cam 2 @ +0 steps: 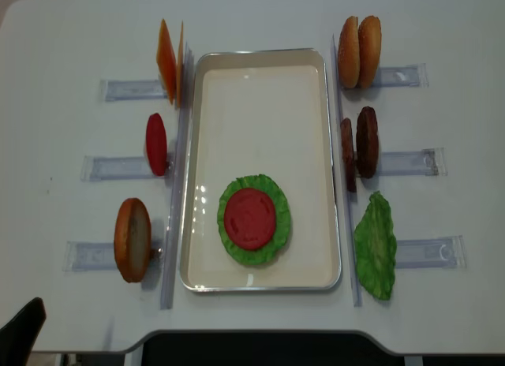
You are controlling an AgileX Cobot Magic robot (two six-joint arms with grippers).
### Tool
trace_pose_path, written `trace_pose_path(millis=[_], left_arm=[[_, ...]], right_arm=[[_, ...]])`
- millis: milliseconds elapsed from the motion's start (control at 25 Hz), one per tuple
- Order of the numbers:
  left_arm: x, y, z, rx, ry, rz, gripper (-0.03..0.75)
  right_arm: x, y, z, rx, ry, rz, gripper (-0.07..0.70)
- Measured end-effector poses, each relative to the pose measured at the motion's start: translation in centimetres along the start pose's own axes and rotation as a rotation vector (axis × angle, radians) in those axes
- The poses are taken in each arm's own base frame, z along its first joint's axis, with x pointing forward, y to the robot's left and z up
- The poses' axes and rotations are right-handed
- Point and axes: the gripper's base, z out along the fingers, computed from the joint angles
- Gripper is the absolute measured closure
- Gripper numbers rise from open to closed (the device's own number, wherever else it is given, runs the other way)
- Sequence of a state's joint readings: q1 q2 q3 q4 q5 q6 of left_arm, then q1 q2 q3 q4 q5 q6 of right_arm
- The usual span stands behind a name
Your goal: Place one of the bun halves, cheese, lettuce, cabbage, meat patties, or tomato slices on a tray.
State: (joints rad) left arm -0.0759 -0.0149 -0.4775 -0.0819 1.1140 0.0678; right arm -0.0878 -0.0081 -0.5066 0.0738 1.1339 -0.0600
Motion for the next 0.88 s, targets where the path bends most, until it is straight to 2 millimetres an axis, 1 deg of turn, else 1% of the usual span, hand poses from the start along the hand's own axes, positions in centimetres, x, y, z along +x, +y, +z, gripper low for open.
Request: trace_pose_path(millis=[880], left_arm=[[0.01, 0.21, 0.00, -0.023, 0.002, 0.020, 0.181]], right_arm=[[0.00, 0.00, 0.00, 0.000, 0.000, 0.000, 0.232]])
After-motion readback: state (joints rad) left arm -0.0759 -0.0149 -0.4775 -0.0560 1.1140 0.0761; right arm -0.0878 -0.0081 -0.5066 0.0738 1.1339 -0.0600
